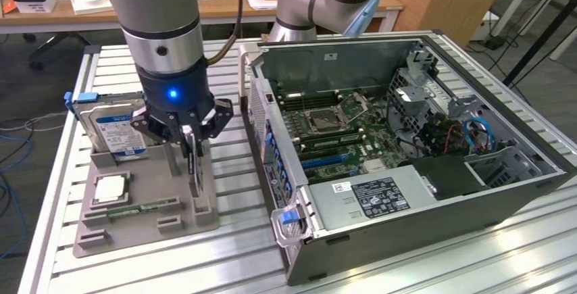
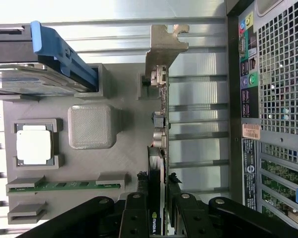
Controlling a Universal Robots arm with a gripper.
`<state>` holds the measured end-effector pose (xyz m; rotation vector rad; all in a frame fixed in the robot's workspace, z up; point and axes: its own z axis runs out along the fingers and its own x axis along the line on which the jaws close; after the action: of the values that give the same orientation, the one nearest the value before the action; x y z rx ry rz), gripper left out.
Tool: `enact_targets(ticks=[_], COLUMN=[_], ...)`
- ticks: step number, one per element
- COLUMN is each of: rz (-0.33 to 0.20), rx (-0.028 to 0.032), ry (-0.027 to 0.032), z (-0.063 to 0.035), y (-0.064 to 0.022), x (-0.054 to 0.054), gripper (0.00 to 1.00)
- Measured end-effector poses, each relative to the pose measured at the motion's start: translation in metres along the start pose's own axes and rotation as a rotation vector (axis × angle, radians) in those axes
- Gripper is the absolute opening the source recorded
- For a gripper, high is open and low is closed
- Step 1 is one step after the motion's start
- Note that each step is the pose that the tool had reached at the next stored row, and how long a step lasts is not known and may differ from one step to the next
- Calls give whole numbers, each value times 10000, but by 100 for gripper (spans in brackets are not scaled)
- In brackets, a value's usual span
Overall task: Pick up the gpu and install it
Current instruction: 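Pick up the gpu and move the gpu toward the slot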
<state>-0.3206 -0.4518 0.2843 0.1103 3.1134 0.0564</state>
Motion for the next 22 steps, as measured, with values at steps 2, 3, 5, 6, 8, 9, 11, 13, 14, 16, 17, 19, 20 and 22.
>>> enact_targets(ticks=[2,3,5,6,8,9,11,13,14,16,17,19,20,22], rz=[0,0,0,0,0,0,0,0,0,0,0,0,0,0], rx=[0,0,0,0,0,0,0,1,0,0,0,0,1,0], ry=[0,0,0,-1,0,-1,0,0,-1,0,-1,0,0,0], z=[-14,-20,-34,-40,-54,-60,-73,-86,-92,-105,-111,-123,-129,-141], y=[1,1,1,1,2,2,3,3,3,4,4,5,5,5], x=[0,-1,-1,-1,-1,-1,-2,-2,-2,-2,-3,-3,-3,-3], gripper=[26,26,26,26,26,26,26,26,26,26,26,26,26,26])
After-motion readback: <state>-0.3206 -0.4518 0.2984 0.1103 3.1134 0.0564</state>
